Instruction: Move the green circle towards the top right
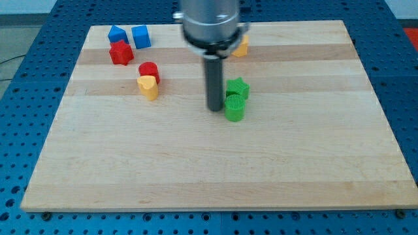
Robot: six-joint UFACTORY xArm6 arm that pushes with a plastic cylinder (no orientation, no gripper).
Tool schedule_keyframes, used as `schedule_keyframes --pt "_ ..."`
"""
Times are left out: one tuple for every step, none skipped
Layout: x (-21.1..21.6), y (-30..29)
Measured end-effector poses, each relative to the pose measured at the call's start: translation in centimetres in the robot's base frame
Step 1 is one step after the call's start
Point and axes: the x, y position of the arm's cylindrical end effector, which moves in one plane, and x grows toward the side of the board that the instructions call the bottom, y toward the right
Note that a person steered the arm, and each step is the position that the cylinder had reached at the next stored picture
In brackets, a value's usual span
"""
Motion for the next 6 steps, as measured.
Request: schedule_keyframes --pt "3.9 5.3" --pt "6.7 3.0" --pt "8.8 5.2" --pt "5.1 10.1" --pt "-0.6 11.4" --pt "-4.7 11.9"
